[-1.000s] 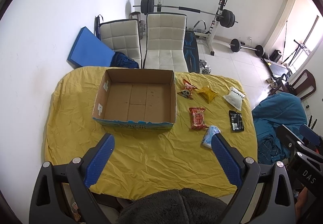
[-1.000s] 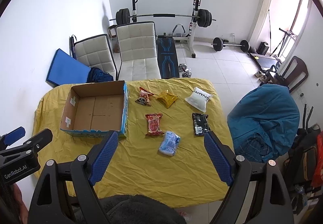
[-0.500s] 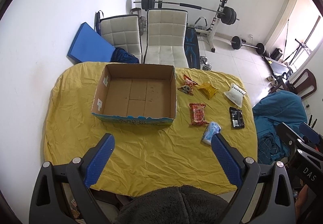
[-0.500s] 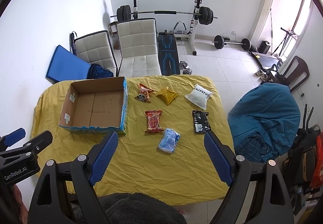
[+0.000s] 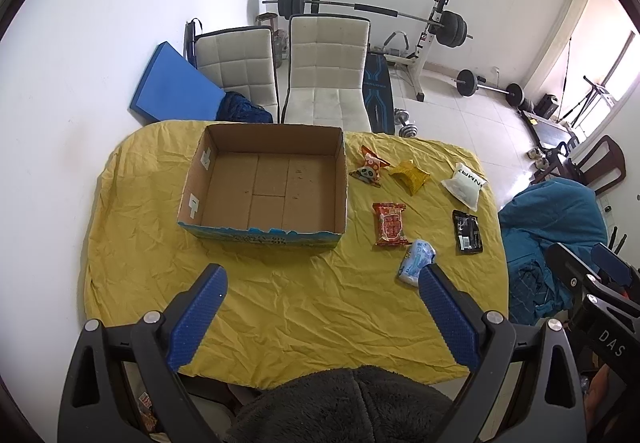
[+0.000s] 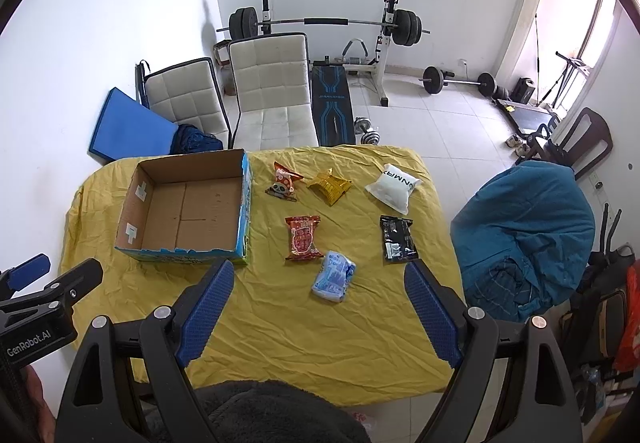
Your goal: Organize soft objects
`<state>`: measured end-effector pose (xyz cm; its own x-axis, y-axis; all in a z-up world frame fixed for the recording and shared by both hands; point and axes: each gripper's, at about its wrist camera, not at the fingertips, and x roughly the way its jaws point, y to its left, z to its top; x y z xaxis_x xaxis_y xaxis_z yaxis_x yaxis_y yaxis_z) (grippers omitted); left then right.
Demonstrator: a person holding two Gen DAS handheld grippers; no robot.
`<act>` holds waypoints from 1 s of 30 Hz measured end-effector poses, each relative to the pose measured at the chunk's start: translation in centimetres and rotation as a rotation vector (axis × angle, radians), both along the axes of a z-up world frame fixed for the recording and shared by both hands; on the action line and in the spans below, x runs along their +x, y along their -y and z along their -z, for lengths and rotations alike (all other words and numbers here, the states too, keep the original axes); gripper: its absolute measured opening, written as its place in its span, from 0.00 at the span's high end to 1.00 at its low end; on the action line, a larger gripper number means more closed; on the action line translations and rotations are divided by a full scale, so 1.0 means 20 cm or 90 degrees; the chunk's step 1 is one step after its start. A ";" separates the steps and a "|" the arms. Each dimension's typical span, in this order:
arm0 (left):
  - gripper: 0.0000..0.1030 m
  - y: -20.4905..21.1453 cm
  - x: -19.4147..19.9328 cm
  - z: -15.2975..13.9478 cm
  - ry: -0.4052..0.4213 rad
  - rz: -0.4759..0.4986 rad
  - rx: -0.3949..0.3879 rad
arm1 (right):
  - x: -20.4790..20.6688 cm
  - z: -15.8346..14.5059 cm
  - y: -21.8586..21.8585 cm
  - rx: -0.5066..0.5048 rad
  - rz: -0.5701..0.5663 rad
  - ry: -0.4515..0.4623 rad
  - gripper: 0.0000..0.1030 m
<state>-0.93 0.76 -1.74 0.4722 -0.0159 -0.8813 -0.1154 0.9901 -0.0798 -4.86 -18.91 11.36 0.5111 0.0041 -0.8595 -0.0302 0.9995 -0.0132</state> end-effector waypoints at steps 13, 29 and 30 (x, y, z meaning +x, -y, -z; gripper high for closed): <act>0.05 0.01 0.03 0.00 -0.004 0.001 -0.002 | 0.02 0.00 0.02 0.001 0.004 0.000 0.13; 0.05 0.01 0.05 0.00 -0.006 -0.003 0.003 | 0.07 0.05 0.03 0.013 0.006 -0.008 0.00; 0.05 0.01 0.05 0.00 -0.005 -0.004 0.004 | 0.07 0.05 0.04 0.013 0.006 -0.009 0.00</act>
<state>-0.03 0.53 -1.75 0.4653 -0.0074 -0.8851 -0.1223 0.9898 -0.0726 -3.45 -19.61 10.41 0.4996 0.0176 -0.8661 -0.0211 0.9997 0.0081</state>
